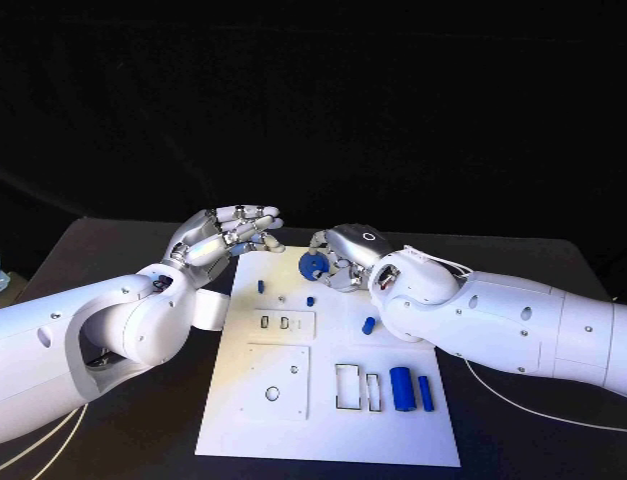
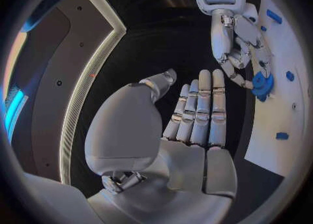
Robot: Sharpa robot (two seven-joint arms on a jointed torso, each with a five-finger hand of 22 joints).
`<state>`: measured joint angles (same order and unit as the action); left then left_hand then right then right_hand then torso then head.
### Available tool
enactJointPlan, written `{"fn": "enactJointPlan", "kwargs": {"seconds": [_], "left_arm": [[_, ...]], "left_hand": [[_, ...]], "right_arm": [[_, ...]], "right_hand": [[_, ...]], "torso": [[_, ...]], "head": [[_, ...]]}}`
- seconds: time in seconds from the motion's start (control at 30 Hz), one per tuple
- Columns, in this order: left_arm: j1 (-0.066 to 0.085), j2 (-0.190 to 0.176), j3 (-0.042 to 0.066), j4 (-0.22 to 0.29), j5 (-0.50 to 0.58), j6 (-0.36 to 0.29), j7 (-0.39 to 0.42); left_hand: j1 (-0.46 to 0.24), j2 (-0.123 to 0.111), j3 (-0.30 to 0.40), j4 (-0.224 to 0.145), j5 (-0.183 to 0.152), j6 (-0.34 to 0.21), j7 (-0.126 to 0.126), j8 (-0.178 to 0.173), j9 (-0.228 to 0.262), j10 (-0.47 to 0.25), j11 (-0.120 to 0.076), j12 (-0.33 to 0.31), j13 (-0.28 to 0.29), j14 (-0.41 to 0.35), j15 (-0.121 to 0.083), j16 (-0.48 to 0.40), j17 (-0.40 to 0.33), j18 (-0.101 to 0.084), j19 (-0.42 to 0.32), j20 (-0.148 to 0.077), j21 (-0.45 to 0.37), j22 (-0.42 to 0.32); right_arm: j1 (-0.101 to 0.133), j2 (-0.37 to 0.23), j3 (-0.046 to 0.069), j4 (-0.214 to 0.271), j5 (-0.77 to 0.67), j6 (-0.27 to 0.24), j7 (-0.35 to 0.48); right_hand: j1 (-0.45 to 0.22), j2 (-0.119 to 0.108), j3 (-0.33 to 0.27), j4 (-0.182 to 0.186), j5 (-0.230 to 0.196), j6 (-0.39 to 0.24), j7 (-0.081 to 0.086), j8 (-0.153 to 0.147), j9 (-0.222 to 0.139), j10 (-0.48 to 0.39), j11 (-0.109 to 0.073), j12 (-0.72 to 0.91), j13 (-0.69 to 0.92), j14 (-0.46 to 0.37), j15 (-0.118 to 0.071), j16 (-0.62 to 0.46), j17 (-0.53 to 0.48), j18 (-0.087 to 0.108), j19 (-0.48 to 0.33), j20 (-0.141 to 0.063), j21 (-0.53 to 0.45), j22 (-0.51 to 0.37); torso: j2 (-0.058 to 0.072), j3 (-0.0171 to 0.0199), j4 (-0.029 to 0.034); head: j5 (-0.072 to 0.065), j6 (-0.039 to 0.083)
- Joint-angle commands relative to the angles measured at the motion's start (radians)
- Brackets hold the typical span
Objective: Assemble the parts on the task board
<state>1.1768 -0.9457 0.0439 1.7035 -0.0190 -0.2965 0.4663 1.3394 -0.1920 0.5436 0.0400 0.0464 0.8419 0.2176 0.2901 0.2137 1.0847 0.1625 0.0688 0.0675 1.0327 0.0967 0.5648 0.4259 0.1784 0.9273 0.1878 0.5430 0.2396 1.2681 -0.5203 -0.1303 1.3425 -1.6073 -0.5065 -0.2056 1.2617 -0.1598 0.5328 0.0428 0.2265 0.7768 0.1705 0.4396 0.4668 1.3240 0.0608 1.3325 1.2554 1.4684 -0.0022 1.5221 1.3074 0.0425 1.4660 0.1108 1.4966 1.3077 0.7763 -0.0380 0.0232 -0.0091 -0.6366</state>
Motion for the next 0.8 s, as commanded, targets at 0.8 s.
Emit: {"fn": "enactJointPlan", "kwargs": {"seconds": [0.8], "left_arm": [[0.001, 0.009, 0.001, 0.000, 0.002, 0.022, 0.004]], "left_hand": [[-0.009, 0.006, -0.001, -0.007, 0.004, -0.006, 0.015, -0.006, 0.002, -0.007, 0.002, -0.004, 0.001, -0.009, 0.000, 0.004, 0.002, -0.001, -0.010, 0.002, 0.004, 0.002]], "right_arm": [[-0.025, 0.070, 0.000, -0.079, -0.021, -0.001, 0.005]], "right_hand": [[-0.017, -0.006, 0.017, 0.002, 0.000, 0.028, -0.018, -0.021, -0.010, 0.000, 0.006, -0.004, -0.008, 0.075, -0.003, 0.006, 0.134, -0.013, 0.027, -0.009, 0.001, 0.154]], "torso": [[0.001, 0.0018, 0.0016]], "head": [[0.009, -0.011]]}}
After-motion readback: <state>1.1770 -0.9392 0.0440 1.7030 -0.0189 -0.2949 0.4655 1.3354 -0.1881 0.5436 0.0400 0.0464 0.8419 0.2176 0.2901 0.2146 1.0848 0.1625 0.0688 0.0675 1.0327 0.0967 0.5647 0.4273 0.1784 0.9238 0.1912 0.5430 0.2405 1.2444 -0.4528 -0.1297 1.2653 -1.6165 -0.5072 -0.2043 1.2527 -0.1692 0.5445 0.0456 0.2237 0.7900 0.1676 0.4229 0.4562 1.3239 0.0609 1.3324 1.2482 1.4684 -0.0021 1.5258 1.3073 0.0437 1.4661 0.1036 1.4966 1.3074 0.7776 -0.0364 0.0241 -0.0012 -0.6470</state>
